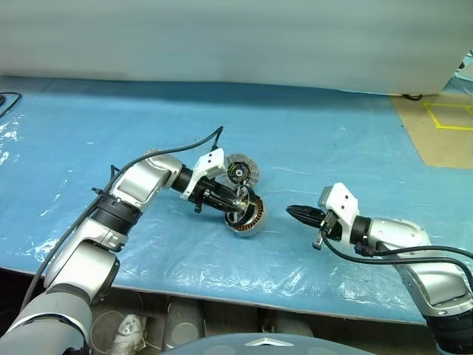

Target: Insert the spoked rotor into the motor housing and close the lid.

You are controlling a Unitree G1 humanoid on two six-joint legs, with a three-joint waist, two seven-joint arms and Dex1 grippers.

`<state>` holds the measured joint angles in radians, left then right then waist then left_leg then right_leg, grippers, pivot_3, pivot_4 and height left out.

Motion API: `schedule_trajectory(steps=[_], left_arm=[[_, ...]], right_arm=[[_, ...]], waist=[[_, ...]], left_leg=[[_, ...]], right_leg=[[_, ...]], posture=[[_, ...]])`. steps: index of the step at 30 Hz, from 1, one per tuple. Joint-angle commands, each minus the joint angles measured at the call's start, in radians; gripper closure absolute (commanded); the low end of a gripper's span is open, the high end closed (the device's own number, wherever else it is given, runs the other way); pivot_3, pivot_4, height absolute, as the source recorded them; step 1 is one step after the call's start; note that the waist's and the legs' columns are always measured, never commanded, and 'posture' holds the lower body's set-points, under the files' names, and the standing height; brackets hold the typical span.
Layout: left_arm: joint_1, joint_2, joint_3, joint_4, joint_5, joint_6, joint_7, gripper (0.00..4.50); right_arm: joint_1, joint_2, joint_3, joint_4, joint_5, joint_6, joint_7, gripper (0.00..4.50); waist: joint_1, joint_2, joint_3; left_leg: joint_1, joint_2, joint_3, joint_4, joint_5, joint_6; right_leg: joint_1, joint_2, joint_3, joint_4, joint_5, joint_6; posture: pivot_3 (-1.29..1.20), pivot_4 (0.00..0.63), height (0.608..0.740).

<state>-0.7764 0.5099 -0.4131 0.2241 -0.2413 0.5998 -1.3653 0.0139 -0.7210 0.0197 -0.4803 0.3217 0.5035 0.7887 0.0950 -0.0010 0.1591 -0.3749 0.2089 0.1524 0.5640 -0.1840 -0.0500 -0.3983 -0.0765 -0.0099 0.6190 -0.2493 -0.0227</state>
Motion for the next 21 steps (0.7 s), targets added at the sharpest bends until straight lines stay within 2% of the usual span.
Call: schedule_trajectory(steps=[1, 16, 21], left_arm=[[0.01, 0.01, -0.015, 0.011, 0.026, 0.019, 0.006, 2.7], [0.018, 0.044, -0.031, -0.081, -0.037, 0.124, -0.1, 2.7], [0.027, 0.057, -0.044, -0.087, -0.012, 0.105, -0.09, 2.7]], right_arm=[[-0.015, 0.003, 0.005, -0.024, -0.006, -0.02, -0.002, 4.5], [-0.008, 0.011, 0.02, -0.013, -0.022, -0.032, -0.005, 4.5], [-0.009, 0.012, 0.02, -0.016, -0.024, -0.031, -0.006, 4.5]], waist=[[0.0, 0.0, 0.0], [0.001, 0.0, 0.0], [0.001, 0.0, 0.0]], left_leg=[[0.0, 0.0, 0.0, 0.0, 0.0, 0.0], [0.0, 0.0, 0.0, 0.0, 0.0, 0.0], [0.0, 0.0, 0.0, 0.0, 0.0, 0.0]], right_leg=[[0.0, 0.0, 0.0, 0.0, 0.0, 0.0], [0.0, 0.0, 0.0, 0.0, 0.0, 0.0], [0.0, 0.0, 0.0, 0.0, 0.0, 0.0]], posture=[[0.0, 0.15, 0.74], [0.0, 0.15, 0.74], [0.0, 0.15, 0.74]])
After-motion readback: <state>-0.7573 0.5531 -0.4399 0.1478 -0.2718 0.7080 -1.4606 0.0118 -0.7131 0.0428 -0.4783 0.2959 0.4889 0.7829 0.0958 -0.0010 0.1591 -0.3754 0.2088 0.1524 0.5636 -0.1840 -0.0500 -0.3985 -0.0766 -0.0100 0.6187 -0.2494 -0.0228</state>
